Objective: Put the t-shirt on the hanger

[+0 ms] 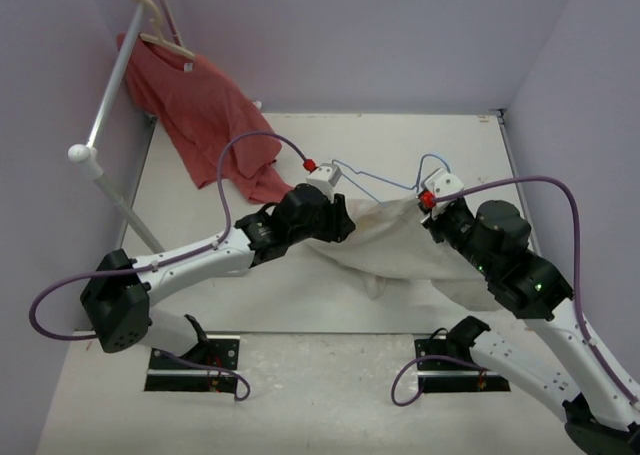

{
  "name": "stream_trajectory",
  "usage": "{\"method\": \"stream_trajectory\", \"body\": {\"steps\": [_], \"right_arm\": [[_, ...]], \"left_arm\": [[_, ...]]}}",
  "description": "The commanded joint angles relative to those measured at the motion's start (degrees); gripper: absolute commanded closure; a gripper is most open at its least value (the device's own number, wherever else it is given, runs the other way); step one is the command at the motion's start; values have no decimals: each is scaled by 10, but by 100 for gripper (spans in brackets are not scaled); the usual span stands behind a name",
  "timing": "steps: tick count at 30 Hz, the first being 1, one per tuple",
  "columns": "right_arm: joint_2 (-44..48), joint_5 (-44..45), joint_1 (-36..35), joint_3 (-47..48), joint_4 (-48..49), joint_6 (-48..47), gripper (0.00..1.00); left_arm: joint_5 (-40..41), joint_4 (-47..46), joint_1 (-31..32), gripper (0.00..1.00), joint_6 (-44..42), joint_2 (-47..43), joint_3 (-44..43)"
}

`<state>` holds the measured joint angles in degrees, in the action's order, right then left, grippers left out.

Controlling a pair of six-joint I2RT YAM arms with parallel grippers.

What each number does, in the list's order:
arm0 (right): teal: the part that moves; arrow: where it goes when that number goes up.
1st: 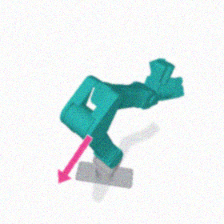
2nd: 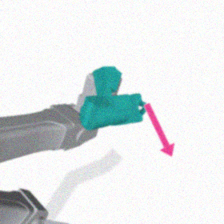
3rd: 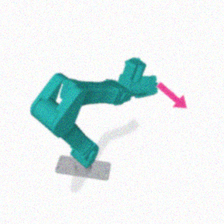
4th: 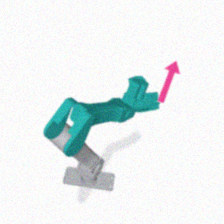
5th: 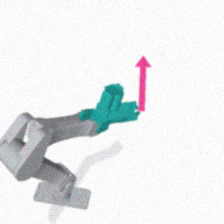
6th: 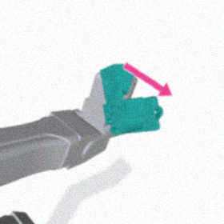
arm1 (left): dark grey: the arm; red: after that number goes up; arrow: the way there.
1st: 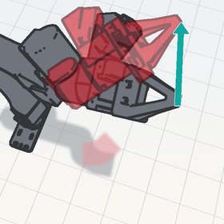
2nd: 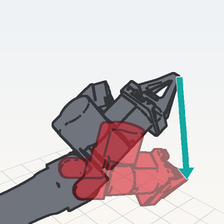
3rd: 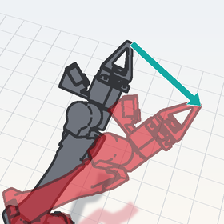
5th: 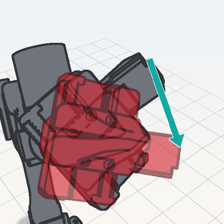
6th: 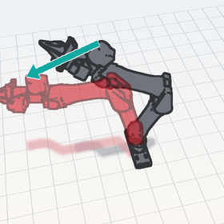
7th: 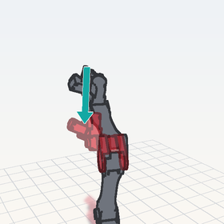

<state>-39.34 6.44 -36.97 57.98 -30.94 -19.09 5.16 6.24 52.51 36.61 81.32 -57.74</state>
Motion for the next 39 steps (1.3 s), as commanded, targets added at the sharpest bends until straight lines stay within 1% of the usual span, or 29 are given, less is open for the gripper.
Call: {"method": "stream_trajectory", "body": {"steps": [1,3,6,9,13,17,23,28,32,39], "right_arm": [[1,-16,-1,22,24,2,100],[1,-19,-1,22,28,3,100],[-3,-17,-1,21,29,-1,100],[-3,-20,-1,19,29,-2,100],[-2,-19,-1,20,29,-4,100],[-6,-14,-1,20,30,-8,100],[-14,-15,-1,18,31,-9,100],[-18,-17,-1,17,35,-5,100],[-18,-17,-1,18,37,-4,100],[-21,-19,-1,23,36,1,100]], "left_arm": [[11,-24,-3,64,1,11,-20],[19,-20,-4,71,0,15,-23],[28,-18,-3,73,-1,13,-24],[36,-11,-4,78,-5,13,-26],[35,-12,-5,66,-6,10,-22],[20,-17,-5,60,-5,4,-16],[4,-27,-5,61,-10,-33,1],[-4,-22,-5,66,-11,-42,1],[5,-18,-5,68,-14,-36,3],[-30,-48,-5,69,-6,-14,17]]}}
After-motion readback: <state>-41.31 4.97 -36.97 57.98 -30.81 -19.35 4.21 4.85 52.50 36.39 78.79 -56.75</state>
